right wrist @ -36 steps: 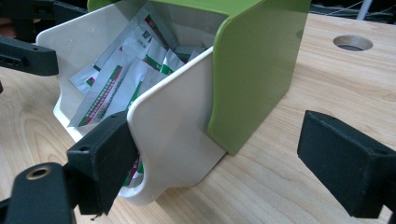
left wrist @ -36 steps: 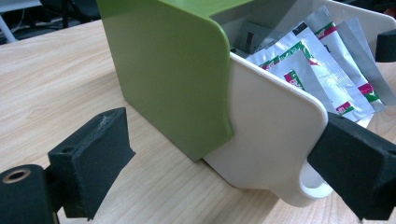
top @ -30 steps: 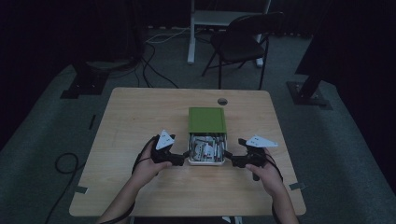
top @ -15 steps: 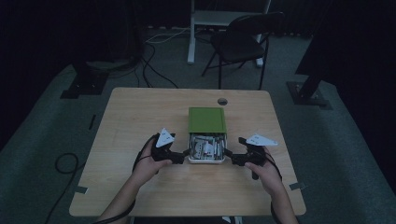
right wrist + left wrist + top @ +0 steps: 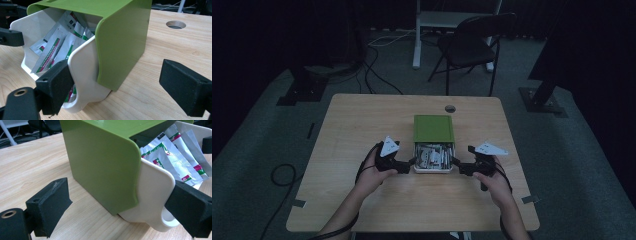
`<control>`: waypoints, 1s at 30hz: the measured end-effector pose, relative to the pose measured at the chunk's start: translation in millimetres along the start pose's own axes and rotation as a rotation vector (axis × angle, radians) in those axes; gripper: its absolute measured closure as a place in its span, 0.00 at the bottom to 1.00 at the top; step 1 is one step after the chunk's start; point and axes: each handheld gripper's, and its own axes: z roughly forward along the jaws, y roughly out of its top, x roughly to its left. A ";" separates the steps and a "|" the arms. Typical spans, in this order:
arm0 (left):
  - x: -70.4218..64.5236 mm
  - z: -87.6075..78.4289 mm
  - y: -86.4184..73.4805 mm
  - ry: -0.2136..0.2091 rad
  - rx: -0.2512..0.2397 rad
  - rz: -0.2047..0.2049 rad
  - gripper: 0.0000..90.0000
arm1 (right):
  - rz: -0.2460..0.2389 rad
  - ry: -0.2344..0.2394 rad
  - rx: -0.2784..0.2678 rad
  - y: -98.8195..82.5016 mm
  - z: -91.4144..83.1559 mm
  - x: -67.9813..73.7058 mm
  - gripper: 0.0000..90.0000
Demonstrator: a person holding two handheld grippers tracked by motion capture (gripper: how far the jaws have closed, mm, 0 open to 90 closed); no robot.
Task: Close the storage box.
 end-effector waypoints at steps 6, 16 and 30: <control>2.2 2.2 1.0 0.001 -0.004 0.004 0.09 | 0.008 -0.011 -0.007 0.2 2.0 -1.1 0.13; 5.5 5.5 4.0 0.002 0.007 0.002 0.09 | 0.022 -0.024 -0.009 1.8 5.4 -3.0 0.13; 8.1 10.8 5.7 0.021 0.004 0.007 0.06 | 0.035 -0.043 -0.013 3.4 9.0 -4.5 0.13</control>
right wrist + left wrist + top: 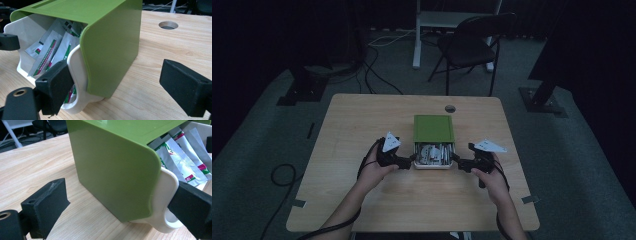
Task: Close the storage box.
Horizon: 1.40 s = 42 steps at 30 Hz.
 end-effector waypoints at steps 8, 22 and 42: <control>1.1 3.4 0.8 -0.006 0.009 -0.004 0.06 | 0.000 -0.008 0.003 1.1 0.8 -0.6 0.13; 5.7 9.5 0.2 0.004 0.000 -0.032 0.04 | 0.019 -0.019 0.005 2.7 4.9 -2.4 0.12; 6.1 17.3 3.4 0.046 0.021 -0.029 0.04 | 0.052 -0.057 0.009 6.1 10.7 -3.1 0.11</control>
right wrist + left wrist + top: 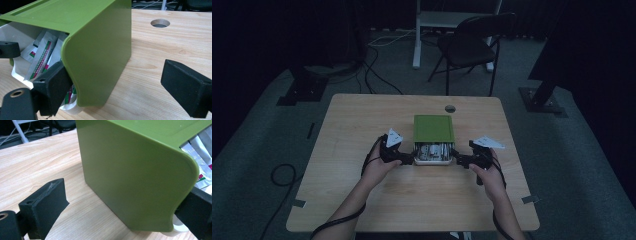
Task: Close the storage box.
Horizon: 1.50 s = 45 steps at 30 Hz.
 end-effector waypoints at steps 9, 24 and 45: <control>-1.0 1.2 0.6 0.011 0.002 0.002 0.04 | 0.013 -0.005 0.002 0.2 0.6 0.4 0.11; -9.6 -7.0 4.9 -0.008 -0.020 -0.004 0.05 | 0.038 0.000 0.003 -8.2 -3.3 3.1 0.11; -4.8 -24.2 -13.7 0.010 0.013 -0.050 0.05 | -0.002 0.022 0.022 -14.8 -13.1 10.6 0.11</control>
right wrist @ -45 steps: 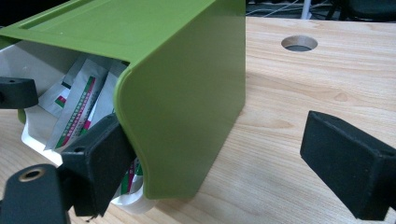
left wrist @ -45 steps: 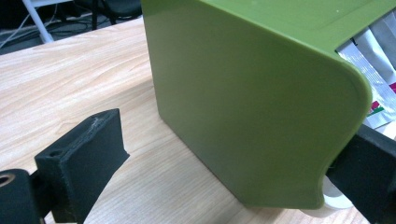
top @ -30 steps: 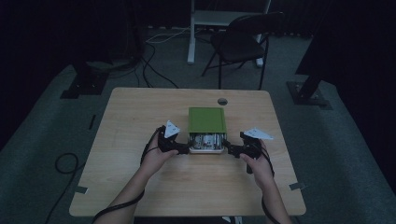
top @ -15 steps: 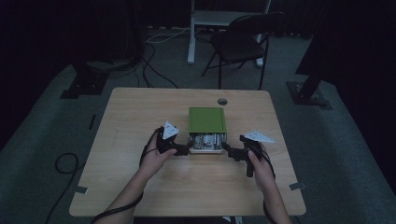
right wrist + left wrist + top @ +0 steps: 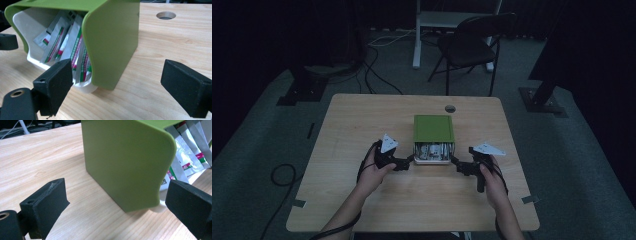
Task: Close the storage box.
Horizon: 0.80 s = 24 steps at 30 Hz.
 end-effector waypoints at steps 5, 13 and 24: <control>0.5 -5.2 -4.7 -0.015 0.013 -0.011 0.05 | -0.005 0.003 0.011 -6.3 -0.9 1.6 0.11; 2.6 -12.4 -13.5 0.032 0.033 -0.021 0.05 | -0.012 0.003 0.026 -14.5 -5.6 2.1 0.11; 15.9 -23.6 -28.4 0.079 0.066 -0.089 0.05 | -0.020 0.009 0.056 -29.3 -12.9 5.6 0.11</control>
